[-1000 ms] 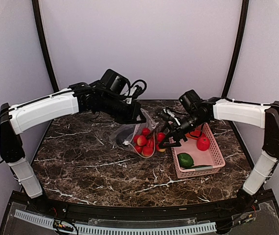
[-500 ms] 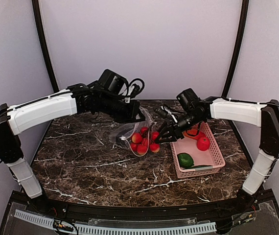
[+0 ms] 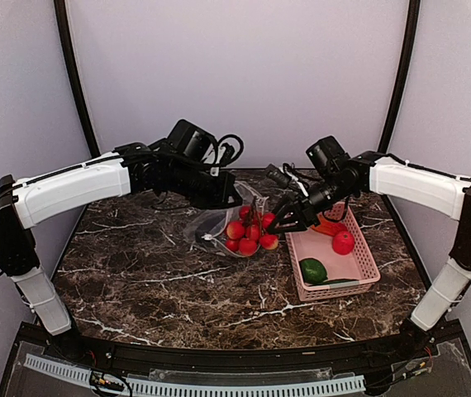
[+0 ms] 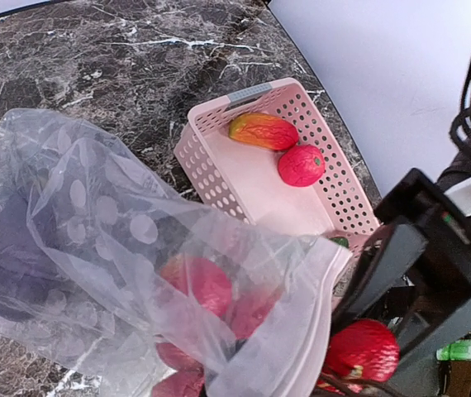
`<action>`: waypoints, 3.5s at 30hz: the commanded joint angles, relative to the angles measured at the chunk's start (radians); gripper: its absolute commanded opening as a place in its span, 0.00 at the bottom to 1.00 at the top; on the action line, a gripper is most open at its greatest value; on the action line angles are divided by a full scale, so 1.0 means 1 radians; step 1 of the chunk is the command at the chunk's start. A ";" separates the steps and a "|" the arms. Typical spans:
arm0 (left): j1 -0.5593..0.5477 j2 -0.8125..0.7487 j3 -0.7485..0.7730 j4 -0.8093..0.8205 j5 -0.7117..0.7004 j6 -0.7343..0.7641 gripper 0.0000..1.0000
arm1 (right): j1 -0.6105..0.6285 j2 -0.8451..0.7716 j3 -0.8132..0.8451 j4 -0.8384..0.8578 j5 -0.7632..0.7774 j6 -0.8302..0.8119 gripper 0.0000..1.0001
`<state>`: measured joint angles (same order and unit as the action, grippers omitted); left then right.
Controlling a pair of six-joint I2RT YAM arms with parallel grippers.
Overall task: Place the food in the zip-top bag and seal the zipper
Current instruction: Adjust the fake fruit in the zipper food storage bag.
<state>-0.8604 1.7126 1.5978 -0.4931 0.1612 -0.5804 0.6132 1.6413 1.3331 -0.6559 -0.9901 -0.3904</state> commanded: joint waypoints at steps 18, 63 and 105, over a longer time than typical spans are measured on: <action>0.001 -0.038 -0.058 0.104 0.144 -0.049 0.01 | 0.099 0.089 0.263 -0.058 0.005 0.081 0.02; 0.007 0.064 -0.076 0.095 0.002 -0.089 0.01 | 0.071 0.051 0.144 0.179 0.295 0.470 0.99; 0.075 0.018 -0.059 0.009 0.100 -0.079 0.01 | -0.159 0.027 0.123 0.014 0.244 0.178 0.58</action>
<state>-0.7776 1.8015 1.5528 -0.5087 0.2214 -0.6876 0.4946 1.5677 1.4719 -0.7719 -0.6361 -0.1711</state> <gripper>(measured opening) 0.010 0.803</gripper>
